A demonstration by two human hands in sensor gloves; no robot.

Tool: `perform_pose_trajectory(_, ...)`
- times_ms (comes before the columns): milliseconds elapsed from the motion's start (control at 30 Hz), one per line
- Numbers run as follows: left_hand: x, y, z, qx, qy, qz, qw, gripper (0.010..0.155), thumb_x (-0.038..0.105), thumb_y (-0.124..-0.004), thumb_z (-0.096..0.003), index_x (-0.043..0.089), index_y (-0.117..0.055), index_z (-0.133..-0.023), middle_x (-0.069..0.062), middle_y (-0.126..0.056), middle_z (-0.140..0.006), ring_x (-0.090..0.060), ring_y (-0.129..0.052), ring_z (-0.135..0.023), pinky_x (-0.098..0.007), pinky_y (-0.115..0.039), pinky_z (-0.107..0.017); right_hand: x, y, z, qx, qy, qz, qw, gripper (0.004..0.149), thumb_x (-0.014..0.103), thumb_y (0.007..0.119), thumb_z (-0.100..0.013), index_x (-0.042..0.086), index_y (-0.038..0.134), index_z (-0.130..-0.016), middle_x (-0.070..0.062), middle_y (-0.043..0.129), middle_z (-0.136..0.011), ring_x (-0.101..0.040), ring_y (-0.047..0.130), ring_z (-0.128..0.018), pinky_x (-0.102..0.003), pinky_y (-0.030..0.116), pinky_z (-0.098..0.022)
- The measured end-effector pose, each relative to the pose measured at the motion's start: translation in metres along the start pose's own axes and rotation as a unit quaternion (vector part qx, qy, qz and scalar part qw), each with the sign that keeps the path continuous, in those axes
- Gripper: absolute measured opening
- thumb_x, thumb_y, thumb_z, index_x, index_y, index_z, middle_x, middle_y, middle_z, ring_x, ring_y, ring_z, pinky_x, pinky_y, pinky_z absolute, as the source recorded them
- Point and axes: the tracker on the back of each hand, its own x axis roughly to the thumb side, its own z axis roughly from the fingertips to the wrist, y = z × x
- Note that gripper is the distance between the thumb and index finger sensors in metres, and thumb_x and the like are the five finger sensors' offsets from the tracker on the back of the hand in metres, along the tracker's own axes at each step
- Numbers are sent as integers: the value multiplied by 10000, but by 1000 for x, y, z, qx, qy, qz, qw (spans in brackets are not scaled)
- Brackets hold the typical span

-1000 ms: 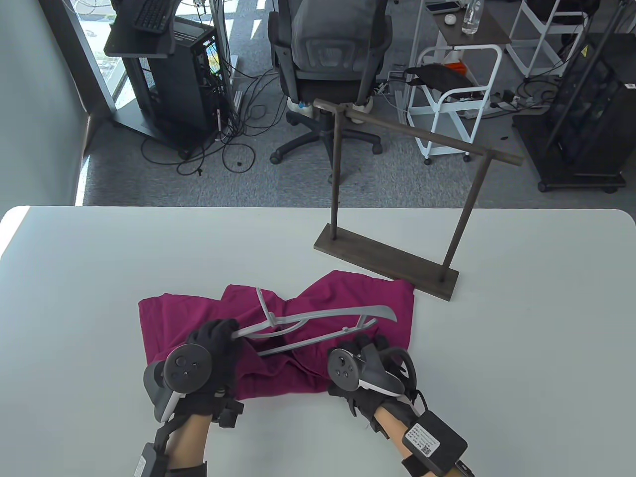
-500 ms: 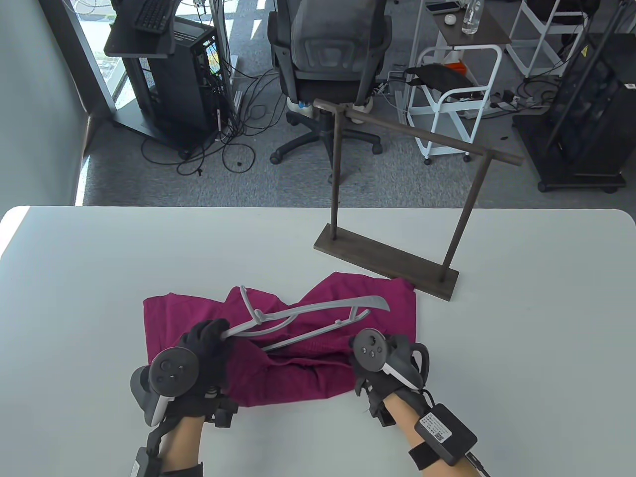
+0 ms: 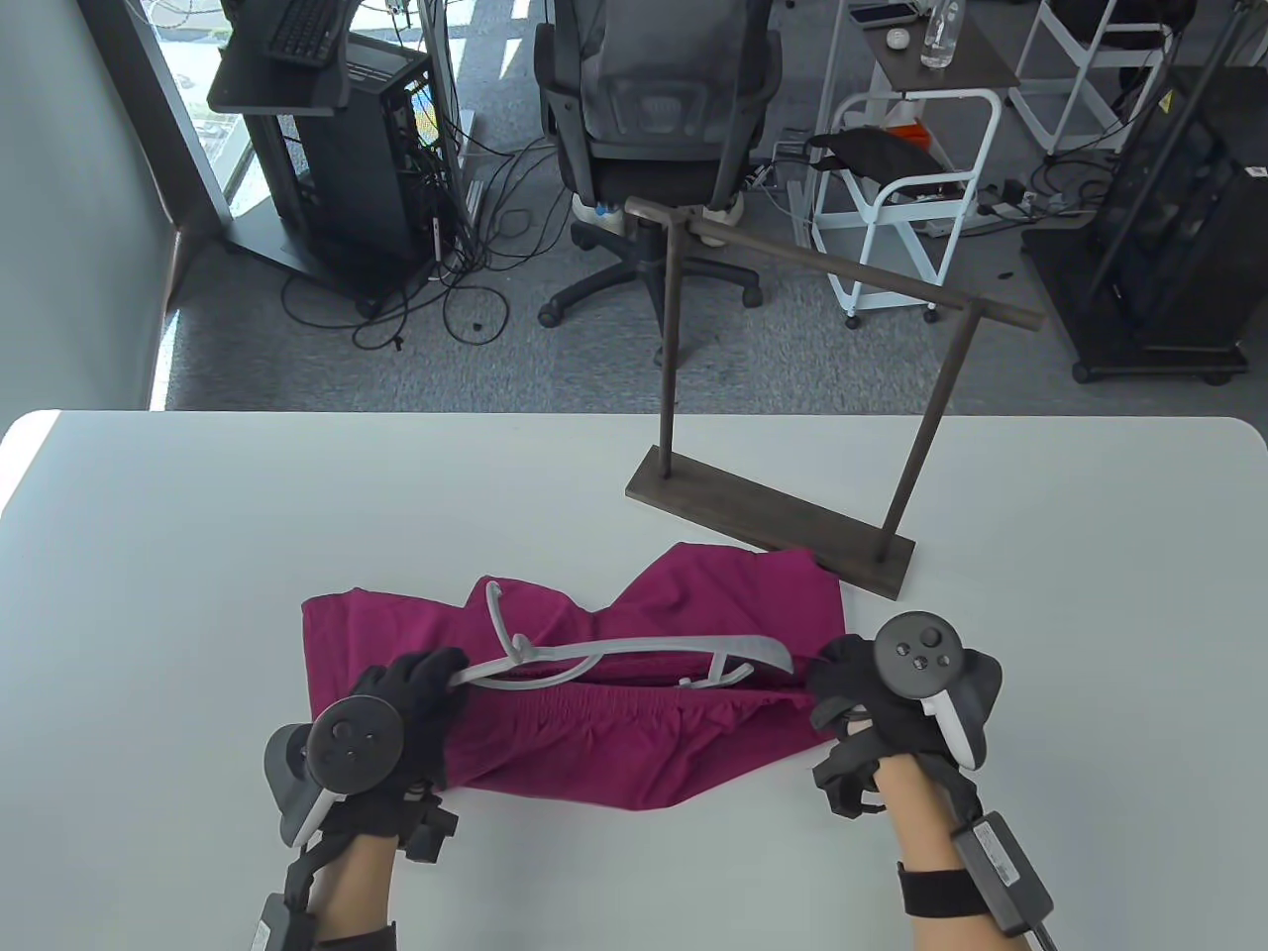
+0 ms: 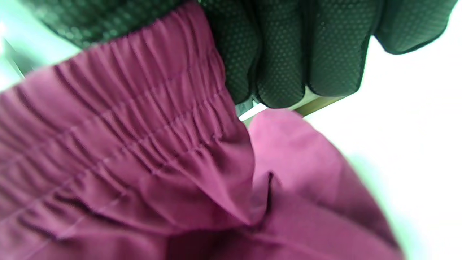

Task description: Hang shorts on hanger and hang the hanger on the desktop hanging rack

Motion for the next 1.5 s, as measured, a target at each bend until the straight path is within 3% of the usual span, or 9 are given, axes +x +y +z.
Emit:
perform_pose_trajectory(133,7,0,4,6,-16,-27,999,523,389,-817,-376,293,-823,-891,-30,-884,-840,-249,-994,-641,-618,-654,-668,-10,-9,-2,-5,20,23,1000,417,314,946,-388,-31,949,-623,-215,895,-857,-527,854,-752,-731,710,-521)
perform_pose_trajectory(400,23,-6,6,3,-28,-35,999,527,390,-825,-379,284,-822,-895,-37,-884,-838,-262,-992,-635,-636,-684,-641,13,-9,8,-24,-19,54,998,368,285,947,-377,-52,907,-518,-192,904,-844,-507,847,-767,-719,718,-524)
perform_pose_trajectory(667,31,-9,6,3,-31,-21,999,533,391,-825,-386,274,-812,-905,-53,-870,-856,-272,-987,-659,-652,-678,-641,27,-6,20,-29,-53,34,998,387,307,957,-380,-40,906,-543,-189,891,-859,-503,835,-782,-715,714,-533)
perform_pose_trajectory(833,31,-10,6,11,-29,-8,999,534,387,-826,-389,267,-805,-910,-52,-858,-873,-281,-982,-686,-664,-681,-635,30,-1,27,-11,-101,-9,995,445,383,956,-392,20,917,-646,-176,872,-892,-492,811,-818,-709,684,-575)
perform_pose_trajectory(1100,20,-11,6,14,-11,10,1000,532,384,-824,-389,273,-804,-909,-44,-845,-893,-282,-969,-722,-669,-636,-659,26,3,25,110,-169,-90,975,653,581,796,-404,128,849,-872,-159,713,-1045,-494,594,-970,-757,545,-657)
perform_pose_trajectory(1200,17,-9,7,17,-7,24,1000,530,383,-822,-390,277,-803,-909,-43,-842,-897,-284,-966,-729,-669,-631,-662,18,-6,23,109,-168,-103,974,597,424,841,-454,164,727,-980,-158,613,-1099,-497,519,-1002,-768,505,-672)
perform_pose_trajectory(1300,17,-8,7,18,-7,32,999,532,384,-821,-391,275,-802,-911,-44,-840,-900,-284,-965,-735,-670,-629,-663,14,-8,21,132,-173,-68,974,695,303,865,-444,217,566,-1065,-156,493,-1143,-502,426,-1025,-781,459,-682)
perform_pose_trajectory(1367,17,-9,6,16,-7,38,999,532,383,-822,-391,276,-802,-912,-42,-839,-904,-284,-965,-738,-672,-628,-663,15,-7,22,138,-177,-45,974,745,297,874,-439,254,499,-1082,-151,454,-1153,-502,395,-1031,-784,444,-686)
perform_pose_trajectory(1500,19,-10,5,10,-12,59,998,531,385,-819,-393,284,-799,-914,-38,-827,-919,-285,-957,-758,-671,-618,-669,21,-2,25,142,-190,-46,970,942,543,900,-342,294,399,-1100,-138,403,-1166,-497,353,-1040,-779,420,-698)
